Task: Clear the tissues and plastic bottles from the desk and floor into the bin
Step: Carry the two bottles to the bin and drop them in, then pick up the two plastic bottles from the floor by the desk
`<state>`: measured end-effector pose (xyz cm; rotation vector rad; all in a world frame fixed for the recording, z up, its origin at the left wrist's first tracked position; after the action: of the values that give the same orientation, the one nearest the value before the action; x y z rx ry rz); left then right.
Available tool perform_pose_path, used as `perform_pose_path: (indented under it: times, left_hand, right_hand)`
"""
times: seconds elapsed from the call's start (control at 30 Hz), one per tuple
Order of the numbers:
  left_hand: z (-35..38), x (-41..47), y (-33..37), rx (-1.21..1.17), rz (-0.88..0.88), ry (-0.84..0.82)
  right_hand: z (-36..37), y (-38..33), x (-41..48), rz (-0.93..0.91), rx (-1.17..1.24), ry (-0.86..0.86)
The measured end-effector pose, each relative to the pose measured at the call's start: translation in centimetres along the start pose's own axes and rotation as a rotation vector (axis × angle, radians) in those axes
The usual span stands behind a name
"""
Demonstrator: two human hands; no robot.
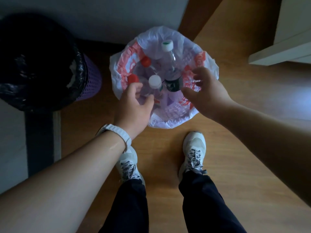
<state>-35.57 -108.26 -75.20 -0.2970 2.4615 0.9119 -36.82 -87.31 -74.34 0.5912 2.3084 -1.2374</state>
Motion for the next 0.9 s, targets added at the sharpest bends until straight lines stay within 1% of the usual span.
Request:
perform_pose_path:
  times: [0.1, 0.17, 0.3, 0.47, 0.6, 0.7, 0.9]
  left_hand:
    - [-2.7, -1.5, 1.1, 0.160, 0.151, 0.020]
    - [-4.9, -2.3, 2.2, 0.249, 0.270, 0.027]
    - [-9.7, -3.5, 5.4, 0.406, 0.425, 0.018]
    - [-15.7, -6.0, 10.6, 0.554, 0.555, 0.105]
    - [-20.2, -8.7, 14.2, 0.569, 0.604, 0.166]
    - [-23.8, -11.4, 16.6, 0.586, 0.644, 0.206]
    - [-30.7, -17.4, 20.7, 0.662, 0.823, 0.263]
  right_hand:
    - [-1.8, -1.7, -1.5, -0.002, -0.053, -0.001]
    - [-3.3, -3.4, -2.8, -0.038, -0.080, 0.005]
    - [-6.3, -7.5, -5.7, -0.181, -0.159, 0.014]
    - [-10.2, -13.5, -9.7, -0.353, -0.374, 0.038]
    - [-12.7, -17.8, -13.6, -0.445, -0.496, 0.079]
    - [-14.5, -21.1, -17.7, -0.453, -0.558, 0.112]
    - [-17.9, -26.8, -27.3, -0.475, -0.568, 0.234]
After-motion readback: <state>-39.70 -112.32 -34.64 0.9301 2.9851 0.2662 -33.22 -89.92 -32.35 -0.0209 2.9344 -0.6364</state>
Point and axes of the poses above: each hand's wrist, its own x-axis towards the middle knuckle, its own z-axis out of the palm, y = z × x, the point moved 1 cm from there along x, towards the middle knuckle, and after that the axes turned 12 degrees about x, right-handed, at the moved point
